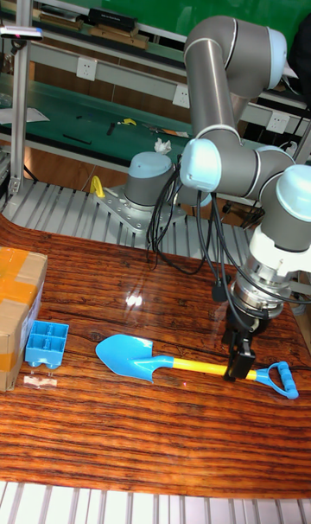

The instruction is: Use a shovel to scoop up an object

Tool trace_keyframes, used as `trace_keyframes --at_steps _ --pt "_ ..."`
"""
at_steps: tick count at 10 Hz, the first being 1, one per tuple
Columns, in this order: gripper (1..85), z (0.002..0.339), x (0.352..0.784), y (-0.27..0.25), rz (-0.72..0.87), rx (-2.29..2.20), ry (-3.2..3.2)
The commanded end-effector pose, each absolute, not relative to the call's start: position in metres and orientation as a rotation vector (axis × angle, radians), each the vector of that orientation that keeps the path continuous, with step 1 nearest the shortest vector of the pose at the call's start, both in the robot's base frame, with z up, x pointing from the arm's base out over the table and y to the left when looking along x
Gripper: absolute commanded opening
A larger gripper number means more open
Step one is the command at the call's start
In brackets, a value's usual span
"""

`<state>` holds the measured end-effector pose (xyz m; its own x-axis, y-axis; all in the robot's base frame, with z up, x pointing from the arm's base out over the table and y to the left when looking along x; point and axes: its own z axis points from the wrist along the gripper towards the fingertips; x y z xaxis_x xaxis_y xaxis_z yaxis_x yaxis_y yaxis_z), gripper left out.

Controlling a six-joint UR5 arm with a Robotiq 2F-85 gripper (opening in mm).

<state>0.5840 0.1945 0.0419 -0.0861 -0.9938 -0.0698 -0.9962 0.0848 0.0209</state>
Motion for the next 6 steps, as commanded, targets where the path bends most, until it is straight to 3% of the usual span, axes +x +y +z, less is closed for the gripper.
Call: trace_keyframes --at_steps 1,6 --pt "79.0 0.043 0.579 0.199 0.143 -2.123 2.259" --pt "78.0 0.027 0.584 0.160 0.034 -2.159 2.231"
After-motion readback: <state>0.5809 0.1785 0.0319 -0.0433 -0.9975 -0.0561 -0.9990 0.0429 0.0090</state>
